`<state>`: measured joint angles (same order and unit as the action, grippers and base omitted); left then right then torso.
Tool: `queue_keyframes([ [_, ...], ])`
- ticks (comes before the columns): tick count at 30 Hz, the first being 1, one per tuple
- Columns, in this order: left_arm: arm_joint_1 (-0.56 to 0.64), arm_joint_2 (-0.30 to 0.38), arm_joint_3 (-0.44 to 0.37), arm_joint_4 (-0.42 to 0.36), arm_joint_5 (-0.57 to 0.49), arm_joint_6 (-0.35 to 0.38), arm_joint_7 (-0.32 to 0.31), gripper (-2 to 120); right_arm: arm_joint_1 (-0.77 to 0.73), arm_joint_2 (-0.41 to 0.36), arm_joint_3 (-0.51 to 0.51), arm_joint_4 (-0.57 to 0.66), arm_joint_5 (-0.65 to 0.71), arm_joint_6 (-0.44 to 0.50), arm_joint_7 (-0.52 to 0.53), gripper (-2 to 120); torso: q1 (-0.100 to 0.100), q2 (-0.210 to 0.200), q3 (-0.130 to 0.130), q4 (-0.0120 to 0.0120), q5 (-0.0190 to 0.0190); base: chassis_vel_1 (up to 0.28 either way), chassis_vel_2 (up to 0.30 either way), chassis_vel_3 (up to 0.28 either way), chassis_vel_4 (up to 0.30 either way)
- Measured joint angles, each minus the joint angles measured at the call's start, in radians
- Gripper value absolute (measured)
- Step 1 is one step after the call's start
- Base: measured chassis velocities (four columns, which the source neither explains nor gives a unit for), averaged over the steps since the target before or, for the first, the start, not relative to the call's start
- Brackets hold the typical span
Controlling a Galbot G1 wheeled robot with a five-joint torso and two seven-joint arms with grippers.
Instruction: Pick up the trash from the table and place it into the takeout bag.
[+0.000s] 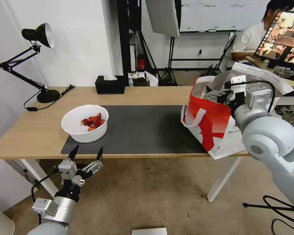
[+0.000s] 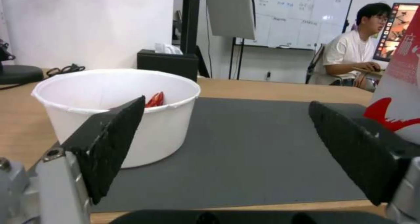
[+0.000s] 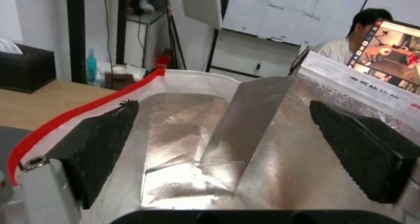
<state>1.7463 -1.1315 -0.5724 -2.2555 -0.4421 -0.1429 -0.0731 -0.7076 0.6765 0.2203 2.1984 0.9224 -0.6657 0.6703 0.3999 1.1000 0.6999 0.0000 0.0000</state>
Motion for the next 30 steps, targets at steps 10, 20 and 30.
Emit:
queue_keyframes([
  [10, 0.0, 0.002, 0.002, -0.001, 0.0, 0.0, 0.0, 100, -0.034, 0.004, 0.014, 0.007, -0.008, 0.007, 0.0, 100, 0.0, 0.0, 0.0, 0.0, 0.0, 0.0, 0.0, 0.0, 0.0],
  [20, -0.004, 0.001, 0.003, 0.0, 0.001, 0.0, 0.0, 100, -0.045, 0.022, 0.018, 0.007, -0.015, 0.045, -0.003, 100, 0.0, 0.0, 0.0, 0.0, 0.0, 0.0, 0.0, 0.0, 0.0],
  [30, -0.007, -0.002, 0.001, -0.002, 0.0, -0.001, 0.0, 100, -0.099, 0.039, 0.048, 0.025, -0.043, 0.18, -0.056, 100, 0.0, 0.0, 0.0, 0.0001, 0.0, 0.0, 0.0, 0.0, 0.0],
])
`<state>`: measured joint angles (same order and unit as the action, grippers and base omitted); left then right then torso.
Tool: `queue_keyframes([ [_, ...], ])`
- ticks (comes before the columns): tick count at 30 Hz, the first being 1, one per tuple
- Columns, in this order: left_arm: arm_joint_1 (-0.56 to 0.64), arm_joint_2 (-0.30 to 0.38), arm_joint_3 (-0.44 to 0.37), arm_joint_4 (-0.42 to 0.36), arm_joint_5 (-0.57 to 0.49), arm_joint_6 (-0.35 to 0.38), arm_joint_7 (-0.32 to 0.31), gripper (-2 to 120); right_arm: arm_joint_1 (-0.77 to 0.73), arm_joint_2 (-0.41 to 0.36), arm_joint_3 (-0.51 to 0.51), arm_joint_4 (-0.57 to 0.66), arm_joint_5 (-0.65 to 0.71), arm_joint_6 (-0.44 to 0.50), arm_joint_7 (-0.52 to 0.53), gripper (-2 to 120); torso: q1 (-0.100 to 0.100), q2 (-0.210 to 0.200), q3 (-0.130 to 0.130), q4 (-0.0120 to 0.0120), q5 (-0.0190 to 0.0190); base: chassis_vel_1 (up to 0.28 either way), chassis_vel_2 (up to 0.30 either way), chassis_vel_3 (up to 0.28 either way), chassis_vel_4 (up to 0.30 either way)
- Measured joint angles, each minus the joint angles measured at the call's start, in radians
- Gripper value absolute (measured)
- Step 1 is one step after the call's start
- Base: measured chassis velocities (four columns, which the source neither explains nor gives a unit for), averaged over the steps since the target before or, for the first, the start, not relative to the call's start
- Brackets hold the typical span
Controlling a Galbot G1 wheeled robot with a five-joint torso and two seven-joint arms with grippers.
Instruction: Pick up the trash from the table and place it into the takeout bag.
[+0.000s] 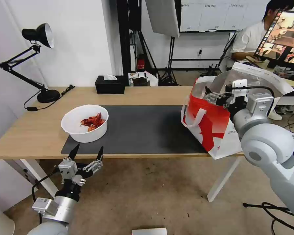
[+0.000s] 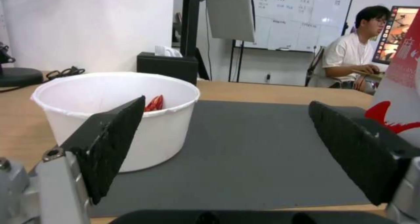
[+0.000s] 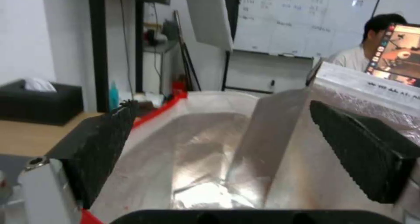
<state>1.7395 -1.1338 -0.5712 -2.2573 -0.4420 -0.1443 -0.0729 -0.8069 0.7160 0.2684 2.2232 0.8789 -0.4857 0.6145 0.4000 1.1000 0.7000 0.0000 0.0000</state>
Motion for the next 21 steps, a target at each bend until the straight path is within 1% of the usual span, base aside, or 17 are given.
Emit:
queue_keyframes([
  [1, 0.0, 0.0, 0.0, 0.0, 0.0, 0.0, 0.0, 100, 0.0, 0.0, 0.0, 0.0, 0.0, 0.0, 0.0, 100, 0.0, 0.0, 0.0, 0.0, 0.0, 0.0, 0.0, 0.0, 0.0],
  [5, -0.006, 0.0, 0.003, 0.0, 0.0, 0.0, 0.0, 100, -0.05, 0.007, 0.027, 0.012, -0.03, 0.137, -0.078, 100, 0.0, 0.0, 0.0, 0.0, 0.0, 0.0, 0.0, 0.0, 0.0],
  [6, -0.006, 0.0, 0.003, 0.0, 0.0, 0.0, 0.0, 100, -0.05, 0.007, 0.027, 0.012, -0.03, 0.137, -0.078, 100, 0.0, 0.0, 0.0, 0.0, 0.0, 0.0, 0.0, 0.0, 0.0],
  [8, -0.009, 0.0, 0.004, 0.002, 0.0, -0.001, 0.0, 100, -0.077, 0.012, 0.036, 0.025, -0.05, 0.197, -0.125, 100, 0.0, 0.0, 0.0, -0.0001, 0.0, 0.0, 0.0, 0.0, 0.0],
  [9, -0.009, 0.0, 0.004, 0.002, 0.0, -0.001, 0.0, 100, -0.077, 0.012, 0.036, 0.025, -0.05, 0.197, -0.125, 100, 0.0, 0.0, 0.0, -0.0001, 0.0, 0.0, 0.0, 0.0, 0.0],
  [12, -0.011, 0.0, 0.004, 0.002, -0.001, -0.002, 0.0, 100, -0.099, 0.018, 0.042, 0.035, -0.068, 0.242, -0.163, 100, 0.0, 0.0, 0.0, 0.0, 0.0, 0.0, 0.0, 0.0, 0.0],
  [13, -0.012, 0.0, 0.003, 0.003, -0.002, -0.002, 0.0, 100, -0.122, 0.021, 0.048, 0.045, -0.085, 0.282, -0.198, 100, 0.0, 0.0, 0.0, 0.0, 0.0, 0.0, 0.0, 0.0, 0.0],
  [17, -0.013, -0.001, 0.003, 0.003, -0.002, -0.003, 0.0, 100, -0.147, 0.022, 0.057, 0.057, -0.096, 0.314, -0.227, 100, 0.0, 0.0, 0.0, 0.0, 0.0, 0.0, 0.0, 0.0, 0.0],
  [21, -0.015, -0.003, 0.003, 0.006, -0.003, -0.005, 0.0, 100, -0.204, 0.025, 0.065, 0.081, -0.126, 0.371, -0.288, 100, 0.0, 0.0, 0.0, 0.0, 0.0, 0.0, 0.0, 0.0, 0.0],
])
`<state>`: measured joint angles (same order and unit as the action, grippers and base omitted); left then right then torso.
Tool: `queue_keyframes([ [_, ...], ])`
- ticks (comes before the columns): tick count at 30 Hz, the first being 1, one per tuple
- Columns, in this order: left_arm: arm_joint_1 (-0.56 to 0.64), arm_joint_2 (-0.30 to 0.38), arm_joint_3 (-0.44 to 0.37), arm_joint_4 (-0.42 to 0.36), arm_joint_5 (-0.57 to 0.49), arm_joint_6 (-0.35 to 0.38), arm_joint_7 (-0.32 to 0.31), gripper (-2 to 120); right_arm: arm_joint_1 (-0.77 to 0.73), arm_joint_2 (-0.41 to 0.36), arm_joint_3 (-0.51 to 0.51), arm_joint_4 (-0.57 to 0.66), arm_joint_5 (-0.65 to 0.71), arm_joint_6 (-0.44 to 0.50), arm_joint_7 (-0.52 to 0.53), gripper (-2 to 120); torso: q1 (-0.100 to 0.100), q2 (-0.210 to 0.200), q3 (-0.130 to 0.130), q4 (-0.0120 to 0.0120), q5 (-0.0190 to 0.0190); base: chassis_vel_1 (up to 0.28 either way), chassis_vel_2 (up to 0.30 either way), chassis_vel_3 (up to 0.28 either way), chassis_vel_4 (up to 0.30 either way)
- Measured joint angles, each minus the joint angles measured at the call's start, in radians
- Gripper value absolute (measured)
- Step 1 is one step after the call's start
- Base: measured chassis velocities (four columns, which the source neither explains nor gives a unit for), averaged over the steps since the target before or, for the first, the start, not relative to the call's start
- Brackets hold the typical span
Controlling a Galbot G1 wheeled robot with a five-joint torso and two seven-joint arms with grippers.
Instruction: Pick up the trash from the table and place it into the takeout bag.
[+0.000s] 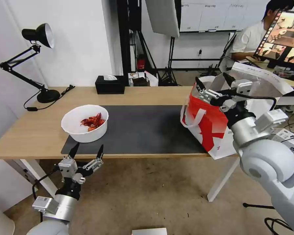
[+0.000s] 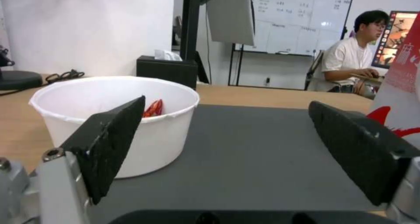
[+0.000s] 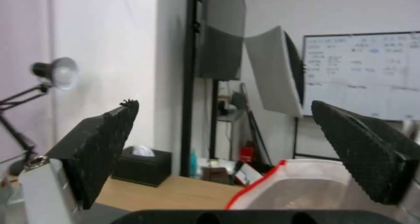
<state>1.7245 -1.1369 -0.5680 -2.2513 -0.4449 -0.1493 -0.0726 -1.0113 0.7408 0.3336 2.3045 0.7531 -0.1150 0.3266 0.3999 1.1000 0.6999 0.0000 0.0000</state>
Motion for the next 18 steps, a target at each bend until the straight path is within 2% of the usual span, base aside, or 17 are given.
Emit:
queue_keyframes([
  [4, -0.016, -0.005, 0.003, 0.01, -0.003, -0.008, 0.0, 100, -0.067, 0.008, 0.0, 0.03, -0.044, 0.057, -0.075, 100, 0.0, 0.0, 0.0, 0.0, -0.0001, 0.0, 0.0, 0.0, 0.0],
  [13, -0.028, -0.005, 0.005, 0.019, -0.004, -0.023, 0.0, 100, -0.186, 0.035, 0.001, 0.059, -0.094, 0.111, -0.14, 100, 0.0, 0.0, 0.0, 0.0, 0.0, 0.0, 0.0, 0.0, 0.0],
  [18, -0.036, -0.013, 0.007, 0.03, -0.005, -0.027, 0.0, 100, -0.331, 0.105, 0.009, 0.046, -0.214, 0.177, -0.174, 100, 0.0, 0.0, 0.0, 0.0, -0.0001, 0.0, 0.0, 0.0, 0.0],
])
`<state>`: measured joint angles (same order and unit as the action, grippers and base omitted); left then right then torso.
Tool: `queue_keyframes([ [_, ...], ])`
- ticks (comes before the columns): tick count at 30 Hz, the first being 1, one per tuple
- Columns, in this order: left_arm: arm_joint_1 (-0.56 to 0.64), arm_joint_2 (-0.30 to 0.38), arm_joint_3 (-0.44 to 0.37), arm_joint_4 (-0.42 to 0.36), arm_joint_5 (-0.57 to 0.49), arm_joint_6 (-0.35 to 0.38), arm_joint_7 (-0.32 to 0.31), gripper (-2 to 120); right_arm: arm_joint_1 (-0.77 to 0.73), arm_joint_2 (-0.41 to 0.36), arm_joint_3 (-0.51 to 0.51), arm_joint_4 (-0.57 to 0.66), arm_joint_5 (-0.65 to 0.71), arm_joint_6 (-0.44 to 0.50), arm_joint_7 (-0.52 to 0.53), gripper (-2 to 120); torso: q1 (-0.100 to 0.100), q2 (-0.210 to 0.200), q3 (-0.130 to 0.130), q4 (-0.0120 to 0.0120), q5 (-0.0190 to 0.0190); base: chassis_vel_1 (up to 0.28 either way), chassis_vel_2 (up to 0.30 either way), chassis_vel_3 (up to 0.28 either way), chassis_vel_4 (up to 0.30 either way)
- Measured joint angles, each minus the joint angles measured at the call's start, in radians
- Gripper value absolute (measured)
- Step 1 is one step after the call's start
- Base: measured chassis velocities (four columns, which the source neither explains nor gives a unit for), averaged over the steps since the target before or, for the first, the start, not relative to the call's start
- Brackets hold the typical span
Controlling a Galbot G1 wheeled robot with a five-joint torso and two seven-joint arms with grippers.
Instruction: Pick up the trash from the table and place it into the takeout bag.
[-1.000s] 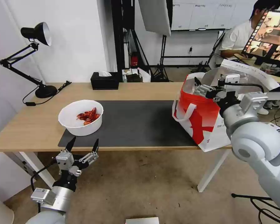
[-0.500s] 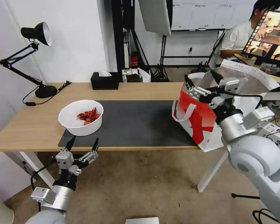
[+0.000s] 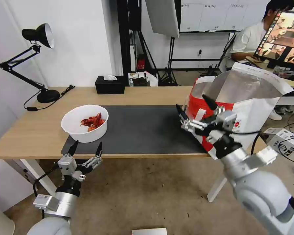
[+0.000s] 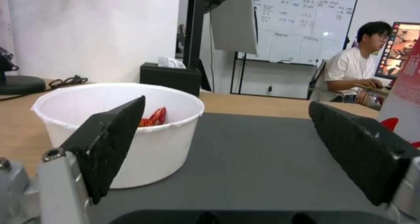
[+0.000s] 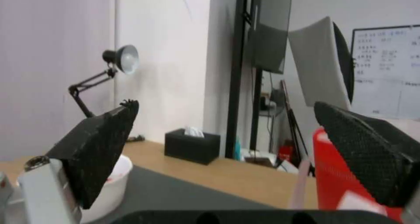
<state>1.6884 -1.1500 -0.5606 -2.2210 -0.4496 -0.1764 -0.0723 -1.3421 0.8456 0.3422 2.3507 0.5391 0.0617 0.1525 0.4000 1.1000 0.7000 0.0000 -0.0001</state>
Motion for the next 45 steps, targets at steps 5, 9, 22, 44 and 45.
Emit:
queue_keyframes([
  [5, 0.007, -0.003, 0.0, 0.007, 0.004, -0.01, 0.001, 100, -0.167, 0.114, -0.003, -0.058, -0.158, 0.104, -0.018, 100, 0.0, 0.0, 0.0, 0.0, 0.0001, 0.0, 0.0, 0.0, 0.0],
  [9, 0.003, -0.004, 0.002, 0.018, 0.007, -0.013, 0.002, 100, -0.268, 0.195, -0.011, -0.124, -0.267, 0.187, -0.023, 100, 0.0, 0.0, 0.0, -0.0002, 0.0001, 0.0, 0.0, 0.0, 0.0],
  [22, 0.003, -0.005, 0.007, 0.047, 0.013, -0.028, 0.003, 100, -0.36, 0.302, -0.027, -0.261, -0.398, 0.327, 0.015, 100, 0.0, 0.0, 0.0, -0.0001, 0.0001, 0.0, 0.0, 0.0, 0.0],
  [44, 0.008, -0.004, 0.008, 0.05, 0.018, -0.032, 0.004, 100, -0.336, 0.302, -0.039, -0.265, -0.398, 0.32, 0.025, 100, 0.0, 0.0, 0.0, 0.0, 0.0001, 0.0, 0.0, 0.0, 0.0],
  [45, 0.008, -0.003, 0.007, 0.048, 0.018, -0.032, 0.004, 100, -0.334, 0.3, -0.04, -0.265, -0.398, 0.318, 0.025, 100, 0.0, 0.0, 0.0, 0.0, 0.0001, 0.0, 0.0, 0.0, 0.0],
])
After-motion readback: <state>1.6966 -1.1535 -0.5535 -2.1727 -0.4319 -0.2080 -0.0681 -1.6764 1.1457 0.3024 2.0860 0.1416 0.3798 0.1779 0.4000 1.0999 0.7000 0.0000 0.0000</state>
